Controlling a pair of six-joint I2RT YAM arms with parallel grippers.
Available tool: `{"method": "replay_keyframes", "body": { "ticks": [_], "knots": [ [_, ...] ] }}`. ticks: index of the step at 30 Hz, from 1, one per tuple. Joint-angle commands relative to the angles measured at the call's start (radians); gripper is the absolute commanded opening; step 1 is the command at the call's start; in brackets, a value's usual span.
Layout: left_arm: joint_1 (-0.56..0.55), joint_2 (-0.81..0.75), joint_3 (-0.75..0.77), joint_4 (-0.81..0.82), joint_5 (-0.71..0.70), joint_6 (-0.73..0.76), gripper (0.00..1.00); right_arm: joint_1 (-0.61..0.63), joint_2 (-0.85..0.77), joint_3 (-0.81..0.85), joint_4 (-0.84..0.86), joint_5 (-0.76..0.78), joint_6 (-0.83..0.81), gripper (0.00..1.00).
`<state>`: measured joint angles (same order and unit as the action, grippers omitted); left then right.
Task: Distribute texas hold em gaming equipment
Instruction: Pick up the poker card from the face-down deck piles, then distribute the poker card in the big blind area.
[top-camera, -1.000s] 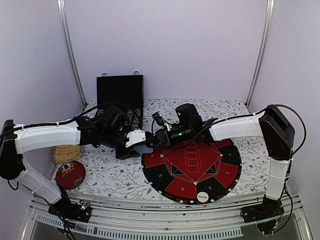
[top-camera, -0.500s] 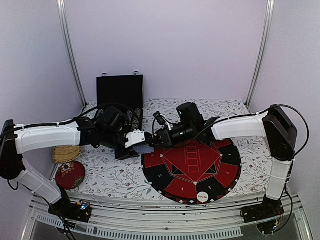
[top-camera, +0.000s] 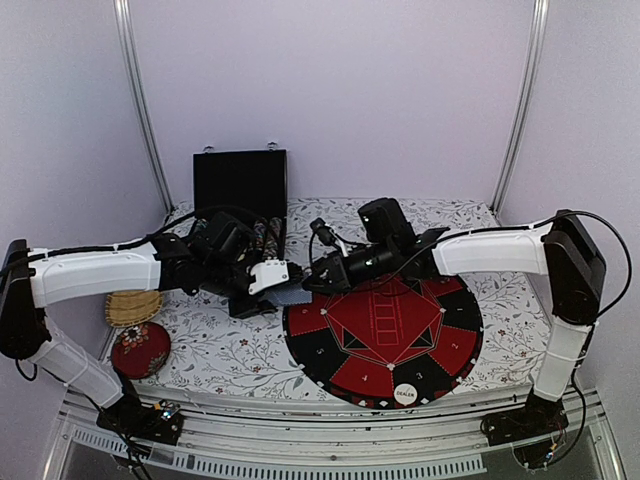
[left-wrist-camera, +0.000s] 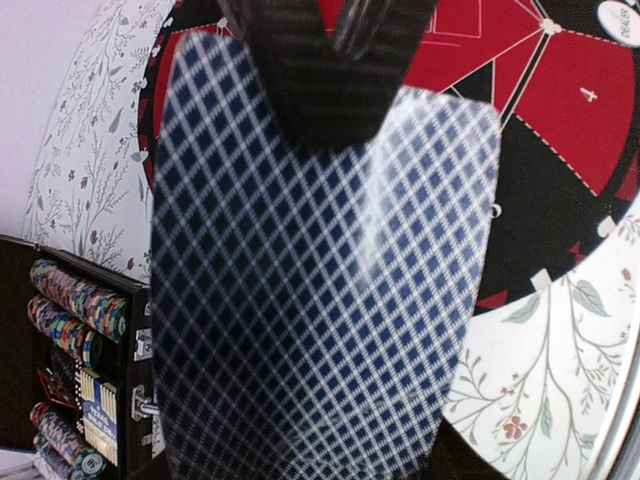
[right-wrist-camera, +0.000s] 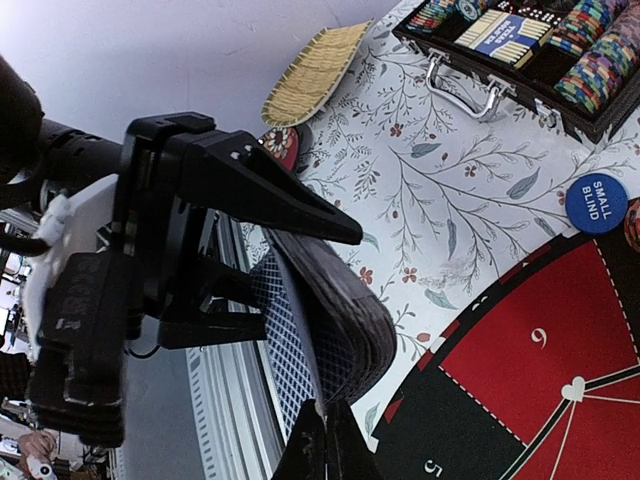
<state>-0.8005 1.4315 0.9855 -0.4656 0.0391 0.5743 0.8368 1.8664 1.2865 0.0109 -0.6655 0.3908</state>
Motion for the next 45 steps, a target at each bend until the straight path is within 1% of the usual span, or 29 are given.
{"method": "replay_keyframes", "body": {
  "ticks": [1, 4, 13, 25, 30, 33, 38, 45],
  "knots": [
    [0.017, -0.02, -0.005, 0.013, 0.013, -0.007, 0.54, -0.019, -0.085, -0.019, -0.014, -0.037, -0.036, 0.02],
    [0.02, -0.019, -0.005, 0.016, 0.015, -0.009, 0.54, -0.033, -0.119, -0.039, -0.002, -0.067, -0.026, 0.02],
    [0.029, -0.02, -0.007, 0.027, 0.023, -0.018, 0.54, -0.117, -0.204, -0.068, -0.048, -0.078, -0.028, 0.02],
    [0.034, -0.015, 0.056, 0.002, 0.035, -0.053, 0.54, -0.373, -0.372, -0.157, -0.199, -0.033, -0.075, 0.02],
    [0.037, -0.028, 0.023, 0.022, 0.061, -0.057, 0.54, -0.466, -0.407, -0.18, -0.279, 0.002, -0.119, 0.02],
    [0.038, -0.028, 0.013, 0.024, 0.061, -0.065, 0.54, -0.52, -0.425, -0.205, -0.296, 0.009, -0.136, 0.02],
    [0.038, -0.026, 0.009, 0.024, 0.069, -0.073, 0.54, -0.538, -0.436, -0.228, -0.298, 0.042, -0.138, 0.02],
    [0.038, -0.023, 0.007, 0.024, 0.079, -0.076, 0.54, -0.538, -0.426, -0.215, -0.334, 0.061, -0.153, 0.02]
  ]
}}
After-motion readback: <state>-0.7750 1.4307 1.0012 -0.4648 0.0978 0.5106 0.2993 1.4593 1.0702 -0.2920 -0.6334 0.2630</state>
